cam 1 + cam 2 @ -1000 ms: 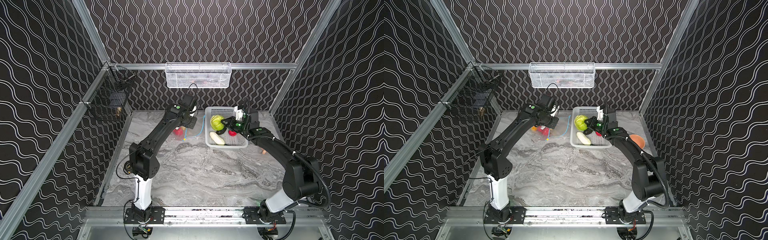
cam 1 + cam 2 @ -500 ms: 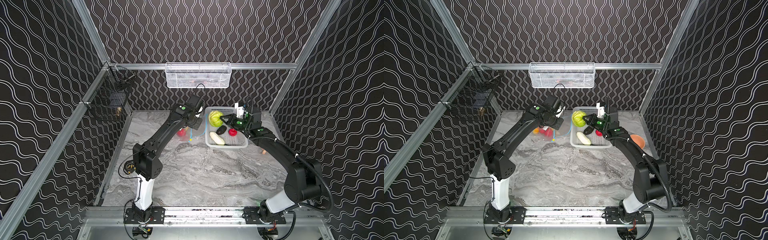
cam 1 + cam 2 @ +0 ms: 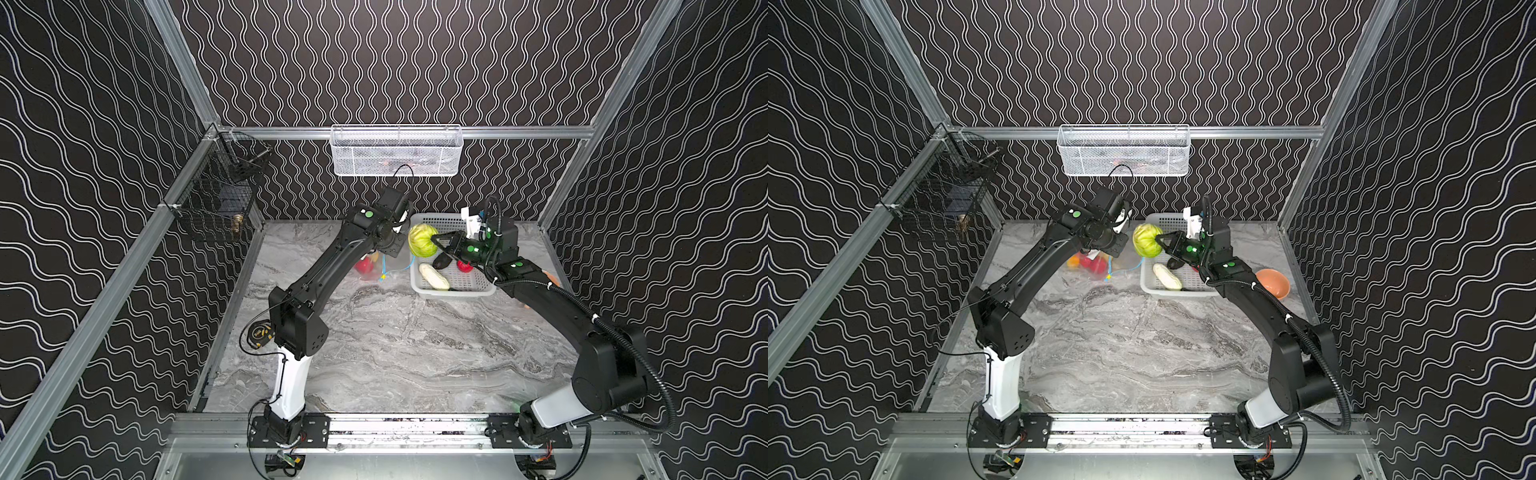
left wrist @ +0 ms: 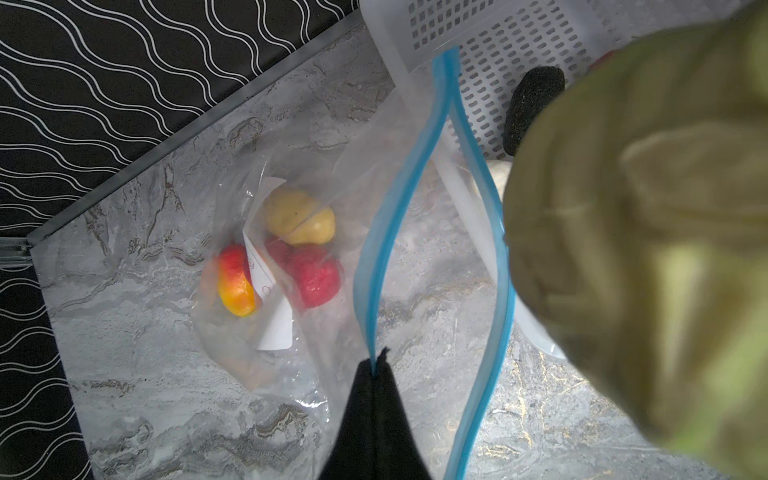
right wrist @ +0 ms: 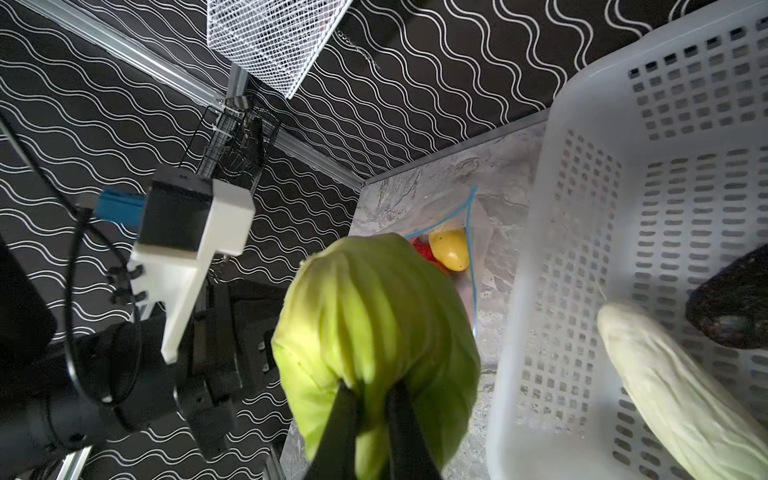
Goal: Place the food in the zip-top bag and seal the zipper
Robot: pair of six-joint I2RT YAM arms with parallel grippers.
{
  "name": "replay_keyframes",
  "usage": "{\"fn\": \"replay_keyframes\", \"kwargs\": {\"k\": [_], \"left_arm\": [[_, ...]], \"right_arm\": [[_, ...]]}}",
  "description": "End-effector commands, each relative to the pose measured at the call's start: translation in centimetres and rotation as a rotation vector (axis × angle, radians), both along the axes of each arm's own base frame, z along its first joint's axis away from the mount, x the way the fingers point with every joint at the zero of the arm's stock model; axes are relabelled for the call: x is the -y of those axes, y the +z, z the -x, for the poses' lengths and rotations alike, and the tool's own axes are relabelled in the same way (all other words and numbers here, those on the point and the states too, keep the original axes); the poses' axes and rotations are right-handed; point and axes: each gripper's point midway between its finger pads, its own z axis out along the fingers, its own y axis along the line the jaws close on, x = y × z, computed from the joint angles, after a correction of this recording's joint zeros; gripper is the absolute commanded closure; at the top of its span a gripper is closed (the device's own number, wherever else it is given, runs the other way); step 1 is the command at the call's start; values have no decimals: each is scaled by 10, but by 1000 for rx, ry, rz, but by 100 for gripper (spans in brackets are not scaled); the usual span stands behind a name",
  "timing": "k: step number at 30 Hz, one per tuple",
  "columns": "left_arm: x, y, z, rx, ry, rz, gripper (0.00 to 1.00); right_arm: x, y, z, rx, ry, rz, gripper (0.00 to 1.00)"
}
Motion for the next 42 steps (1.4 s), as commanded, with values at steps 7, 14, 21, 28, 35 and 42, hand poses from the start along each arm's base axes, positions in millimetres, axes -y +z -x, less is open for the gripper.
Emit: {"fn": "replay_keyframes", "kwargs": {"k": [7, 14, 21, 28, 35, 42], "left_arm": [[-4, 18, 2, 36, -21, -11, 100], [-6, 25, 3, 52, -23, -12, 100], [-9, 22, 4, 49, -19, -26, 100], [-16, 20, 5, 46, -8, -27, 100], [-18, 26, 5, 49, -4, -5, 100], [-18, 27, 5, 52, -1, -5, 100]], "right_arm": [[-18, 15, 0, 42, 45, -33, 100], [-31, 12, 1, 36, 69, -21, 100], [-39, 12, 1, 27, 83, -4, 100], [-50, 3, 5, 11, 101, -23, 100], [-69, -10, 11, -9, 129, -3, 100], [-75, -21, 7, -31, 131, 20, 100]]}}
